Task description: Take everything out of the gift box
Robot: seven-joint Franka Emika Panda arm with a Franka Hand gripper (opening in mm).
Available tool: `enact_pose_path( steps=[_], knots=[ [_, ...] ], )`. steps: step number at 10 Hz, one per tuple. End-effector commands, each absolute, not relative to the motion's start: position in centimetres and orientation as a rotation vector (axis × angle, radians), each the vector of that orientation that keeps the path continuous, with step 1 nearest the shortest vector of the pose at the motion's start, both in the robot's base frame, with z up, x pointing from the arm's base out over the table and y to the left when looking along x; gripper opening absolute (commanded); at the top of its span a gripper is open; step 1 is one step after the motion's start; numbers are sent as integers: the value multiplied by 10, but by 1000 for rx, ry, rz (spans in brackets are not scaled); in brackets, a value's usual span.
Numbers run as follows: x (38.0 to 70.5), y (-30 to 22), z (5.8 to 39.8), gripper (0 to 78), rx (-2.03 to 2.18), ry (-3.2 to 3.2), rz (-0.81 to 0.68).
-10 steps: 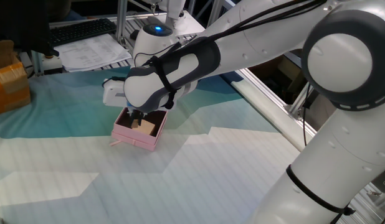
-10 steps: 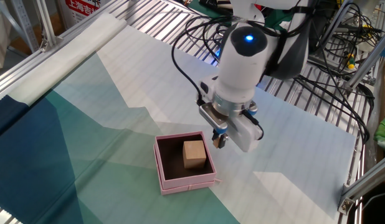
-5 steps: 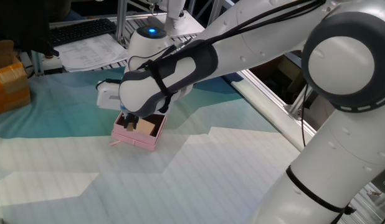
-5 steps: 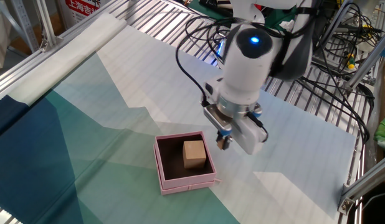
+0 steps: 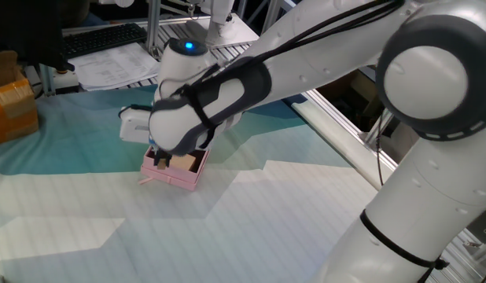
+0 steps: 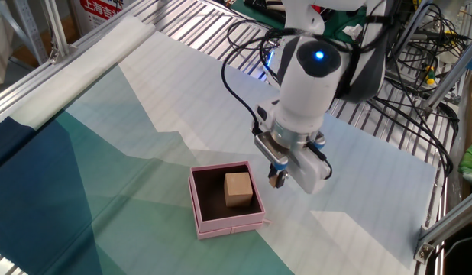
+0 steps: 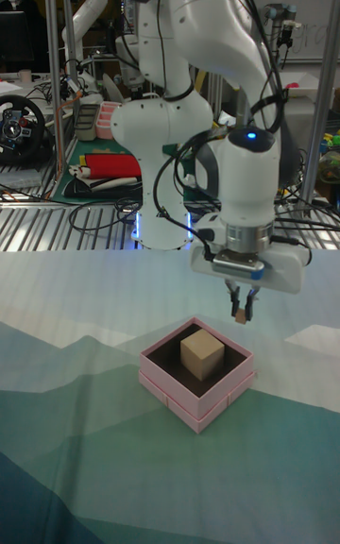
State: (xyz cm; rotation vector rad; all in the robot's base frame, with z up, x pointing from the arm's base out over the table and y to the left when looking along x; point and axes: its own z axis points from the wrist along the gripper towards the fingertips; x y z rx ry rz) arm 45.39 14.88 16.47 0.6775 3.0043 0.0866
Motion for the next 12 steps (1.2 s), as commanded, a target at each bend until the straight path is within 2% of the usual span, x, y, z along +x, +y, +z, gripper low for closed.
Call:
enact_pose_path(
  steps=[1,12],
  knots=[
    [453,160,144,12,718,2973,91],
    [453,160,145,12,724,2961,43]
  ],
)
